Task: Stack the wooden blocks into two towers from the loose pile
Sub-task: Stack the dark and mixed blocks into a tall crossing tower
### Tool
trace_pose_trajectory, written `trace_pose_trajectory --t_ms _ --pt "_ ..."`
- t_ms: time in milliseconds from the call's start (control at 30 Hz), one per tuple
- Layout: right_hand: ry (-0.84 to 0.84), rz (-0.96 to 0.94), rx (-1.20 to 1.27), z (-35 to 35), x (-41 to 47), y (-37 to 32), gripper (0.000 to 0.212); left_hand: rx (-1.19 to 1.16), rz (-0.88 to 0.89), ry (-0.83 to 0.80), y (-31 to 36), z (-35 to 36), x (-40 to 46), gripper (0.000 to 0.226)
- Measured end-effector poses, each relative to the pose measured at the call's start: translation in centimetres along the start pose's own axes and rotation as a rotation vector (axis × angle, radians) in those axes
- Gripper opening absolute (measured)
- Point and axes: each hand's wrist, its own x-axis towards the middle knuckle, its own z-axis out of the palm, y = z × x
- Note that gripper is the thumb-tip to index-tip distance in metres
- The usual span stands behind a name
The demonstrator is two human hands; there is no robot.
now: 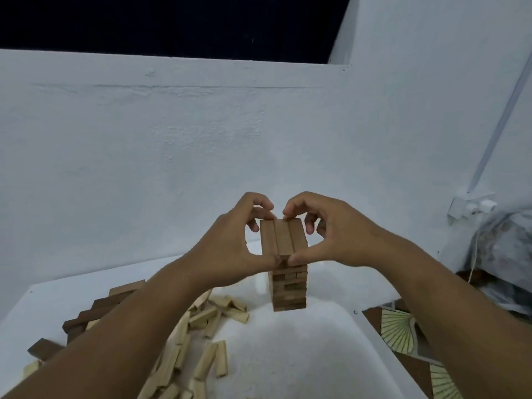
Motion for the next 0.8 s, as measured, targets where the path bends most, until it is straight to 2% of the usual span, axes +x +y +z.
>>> trace_pose_trajectory --t_ms 367,800 --pt "-0.145 0.109 -0.023 -1.8 4.8 3.1 0.066 0.011 -0.156 -0.047 -2.1 0.9 5.0 0.073" --pt "-0.259 0.175 -0.053 -1.5 5.7 4.3 0.070 0.009 -0.208 -0.095 -3.2 1.8 5.3 0.081"
